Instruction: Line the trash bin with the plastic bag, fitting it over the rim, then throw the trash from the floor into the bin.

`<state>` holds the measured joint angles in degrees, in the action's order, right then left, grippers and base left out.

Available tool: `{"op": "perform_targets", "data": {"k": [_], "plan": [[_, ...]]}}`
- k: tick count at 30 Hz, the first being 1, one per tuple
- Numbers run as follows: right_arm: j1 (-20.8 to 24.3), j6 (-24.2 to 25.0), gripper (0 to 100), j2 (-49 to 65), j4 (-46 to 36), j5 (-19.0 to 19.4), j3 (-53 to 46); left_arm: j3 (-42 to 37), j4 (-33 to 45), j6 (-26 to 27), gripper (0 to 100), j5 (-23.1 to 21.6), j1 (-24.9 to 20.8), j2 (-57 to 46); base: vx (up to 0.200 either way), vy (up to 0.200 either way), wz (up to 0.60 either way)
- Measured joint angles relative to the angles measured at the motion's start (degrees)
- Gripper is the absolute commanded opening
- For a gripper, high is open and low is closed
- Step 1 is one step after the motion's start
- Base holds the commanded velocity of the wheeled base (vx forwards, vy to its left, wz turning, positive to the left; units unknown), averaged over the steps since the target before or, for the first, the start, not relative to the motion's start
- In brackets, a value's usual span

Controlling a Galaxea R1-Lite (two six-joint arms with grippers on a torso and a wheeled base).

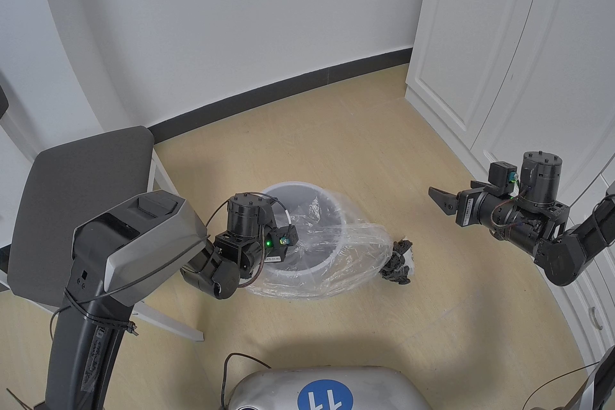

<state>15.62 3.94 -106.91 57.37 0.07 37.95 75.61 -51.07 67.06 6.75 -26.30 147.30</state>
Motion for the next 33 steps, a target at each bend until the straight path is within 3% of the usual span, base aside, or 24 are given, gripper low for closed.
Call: {"op": "perform_targets", "data": {"k": [5,6,20,29,33], "plan": [[-0.3,-0.1,100,-0.3,0.0,0.1,0.1,1.4,0.7,0.0,100,0.0,0.1,1.5,0.0,0.0,0.0],[-0.3,-0.1,100,-0.4,0.0,0.1,0.1,1.6,1.3,0.0,0,-0.1,0.1,1.7,0.0,0.0,0.0],[-0.4,0.1,100,-1.3,0.1,-0.1,0.8,5.4,1.5,-3.0,0,-0.5,1.1,3.7,0.0,0.0,0.0],[-0.8,0.4,100,-1.7,0.1,-0.1,2.0,8.7,1.4,-12.1,0,-0.5,2.8,2.8,0.0,0.0,0.0],[-0.9,0.5,100,-1.9,0.1,-0.2,2.2,13.3,1.7,-18.7,0,-0.4,3.5,2.8,0.0,0.0,0.0]]}}
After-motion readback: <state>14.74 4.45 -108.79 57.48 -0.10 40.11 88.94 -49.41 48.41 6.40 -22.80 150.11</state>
